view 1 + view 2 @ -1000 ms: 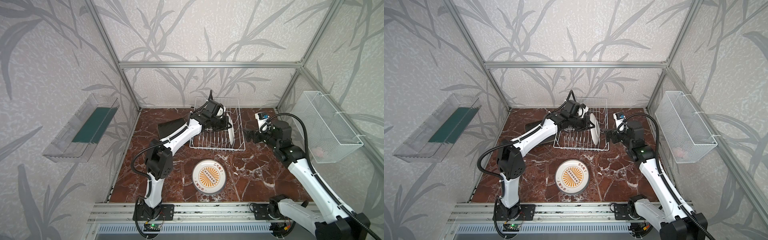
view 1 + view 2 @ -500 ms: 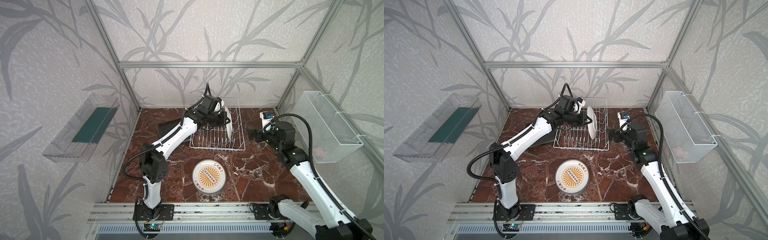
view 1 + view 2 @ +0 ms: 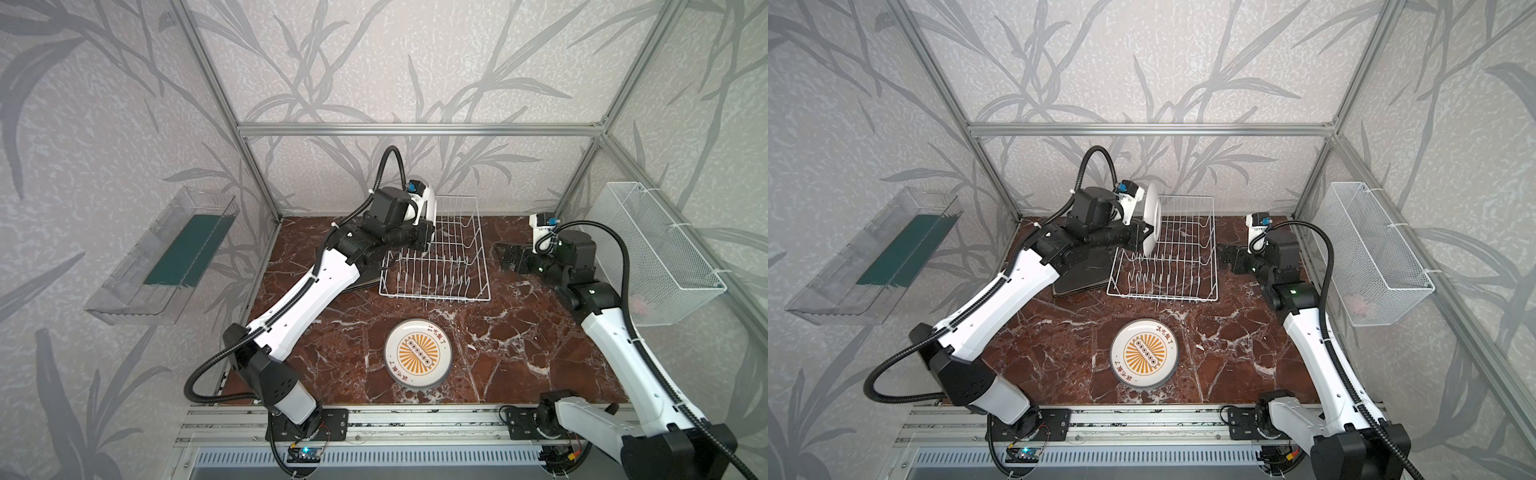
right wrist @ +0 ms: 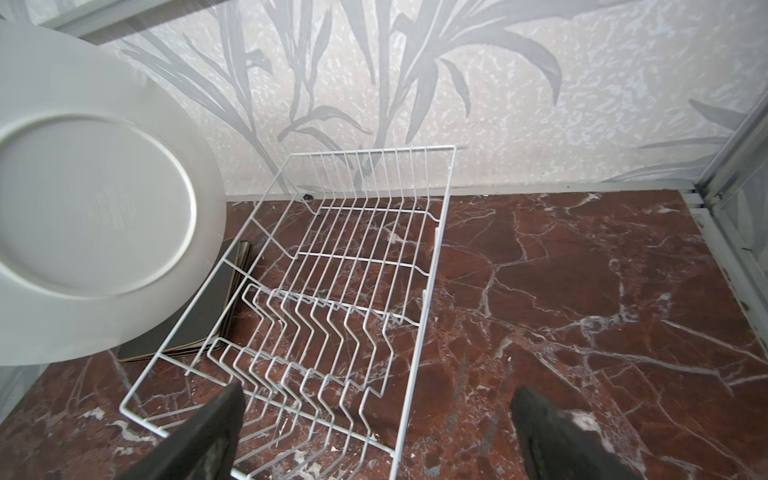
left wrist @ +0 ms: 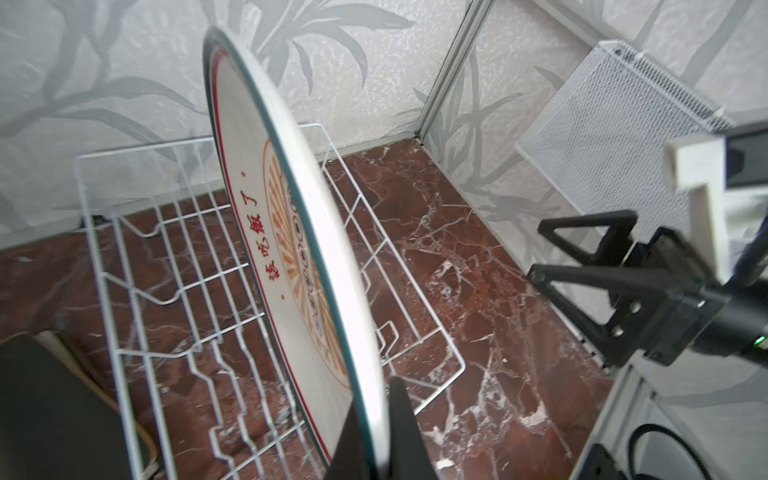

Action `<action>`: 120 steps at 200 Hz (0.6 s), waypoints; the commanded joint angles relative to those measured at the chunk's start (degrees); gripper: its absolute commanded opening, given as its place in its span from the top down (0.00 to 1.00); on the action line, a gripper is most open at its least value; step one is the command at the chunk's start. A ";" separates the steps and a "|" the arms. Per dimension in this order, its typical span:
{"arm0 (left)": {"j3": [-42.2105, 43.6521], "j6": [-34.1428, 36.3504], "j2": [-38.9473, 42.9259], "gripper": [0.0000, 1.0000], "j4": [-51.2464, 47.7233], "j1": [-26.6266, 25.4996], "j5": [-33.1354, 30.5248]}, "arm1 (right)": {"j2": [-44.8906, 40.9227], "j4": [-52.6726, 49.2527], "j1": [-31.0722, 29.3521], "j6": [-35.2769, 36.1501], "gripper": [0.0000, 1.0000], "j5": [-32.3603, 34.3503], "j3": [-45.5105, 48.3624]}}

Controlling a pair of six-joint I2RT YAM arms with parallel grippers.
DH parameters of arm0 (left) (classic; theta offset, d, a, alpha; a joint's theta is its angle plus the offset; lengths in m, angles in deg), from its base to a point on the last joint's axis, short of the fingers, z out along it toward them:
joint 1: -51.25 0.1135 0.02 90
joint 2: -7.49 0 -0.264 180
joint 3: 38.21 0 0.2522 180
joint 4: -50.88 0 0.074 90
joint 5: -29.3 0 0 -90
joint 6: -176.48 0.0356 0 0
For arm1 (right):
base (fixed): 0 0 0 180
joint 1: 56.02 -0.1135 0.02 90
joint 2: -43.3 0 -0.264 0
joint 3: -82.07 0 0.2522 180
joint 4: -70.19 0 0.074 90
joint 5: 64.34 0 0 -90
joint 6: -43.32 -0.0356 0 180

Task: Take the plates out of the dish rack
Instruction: 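Raise the printed plate upright while the right gripper reaches toward its rim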

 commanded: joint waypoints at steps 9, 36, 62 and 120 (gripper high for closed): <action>9.45 16.72 7.01 1.00 9.77 -0.93 -7.02 | 2.77 -0.54 0.22 -6.64 0.01 -8.89 -4.05; 16.91 29.18 11.79 1.00 14.22 -2.75 -11.38 | 6.12 2.06 0.17 -12.71 0.01 -15.96 -5.69; 20.41 39.56 14.29 1.00 14.54 -4.70 -13.75 | 10.29 3.81 -0.01 -18.79 0.00 -23.95 -8.14; 25.41 53.03 14.25 1.00 13.44 -9.60 -22.78 | 12.14 7.31 -4.18 -23.63 0.07 -25.14 -9.26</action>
